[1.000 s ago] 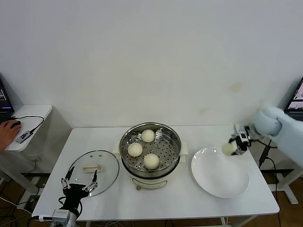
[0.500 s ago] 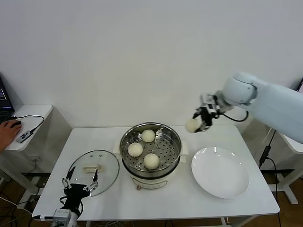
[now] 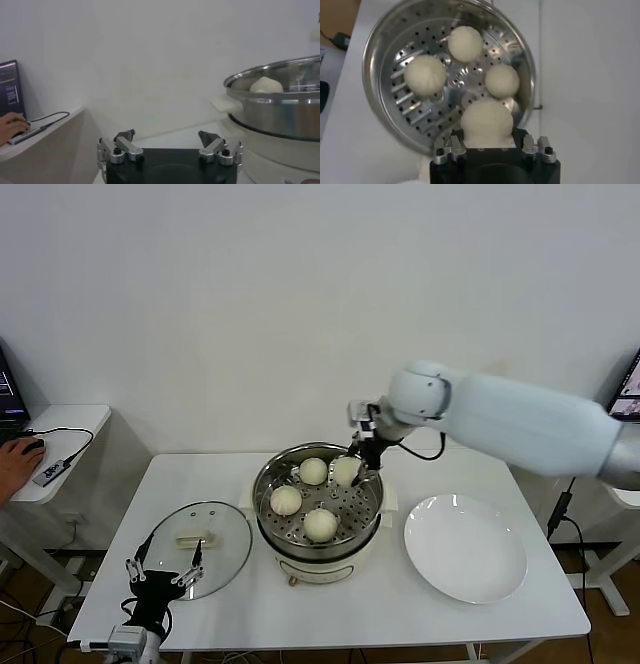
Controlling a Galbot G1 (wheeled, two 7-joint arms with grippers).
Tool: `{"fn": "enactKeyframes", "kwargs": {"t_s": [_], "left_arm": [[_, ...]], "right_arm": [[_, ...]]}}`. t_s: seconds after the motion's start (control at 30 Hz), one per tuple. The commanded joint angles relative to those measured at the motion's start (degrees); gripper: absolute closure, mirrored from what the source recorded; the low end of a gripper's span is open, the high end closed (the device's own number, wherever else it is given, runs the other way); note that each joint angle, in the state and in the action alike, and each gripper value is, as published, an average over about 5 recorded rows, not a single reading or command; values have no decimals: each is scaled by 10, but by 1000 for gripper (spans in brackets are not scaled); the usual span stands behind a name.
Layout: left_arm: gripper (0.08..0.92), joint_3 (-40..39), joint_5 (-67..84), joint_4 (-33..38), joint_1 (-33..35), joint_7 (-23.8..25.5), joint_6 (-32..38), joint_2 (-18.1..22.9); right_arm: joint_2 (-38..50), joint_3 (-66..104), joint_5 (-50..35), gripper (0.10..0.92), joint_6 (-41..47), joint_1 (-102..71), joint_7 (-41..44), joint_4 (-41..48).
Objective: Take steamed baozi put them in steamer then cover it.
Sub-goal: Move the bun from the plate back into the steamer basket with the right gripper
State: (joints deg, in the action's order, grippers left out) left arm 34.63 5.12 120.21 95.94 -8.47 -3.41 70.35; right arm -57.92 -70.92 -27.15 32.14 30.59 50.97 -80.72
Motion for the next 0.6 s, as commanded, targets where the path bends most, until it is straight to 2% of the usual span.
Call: {"fn": "enactKeyframes", "kwargs": {"t_s": [0.03,0.6], "left_arm": [[177,1,-2,1,1,0,1,2],[177,0,-5,0,3,0,3,3]], "right_arm": [[-67,-18,4,418,26,-45,-21,50],[-59,-21,65,414,19,-53,-6,53]]}}
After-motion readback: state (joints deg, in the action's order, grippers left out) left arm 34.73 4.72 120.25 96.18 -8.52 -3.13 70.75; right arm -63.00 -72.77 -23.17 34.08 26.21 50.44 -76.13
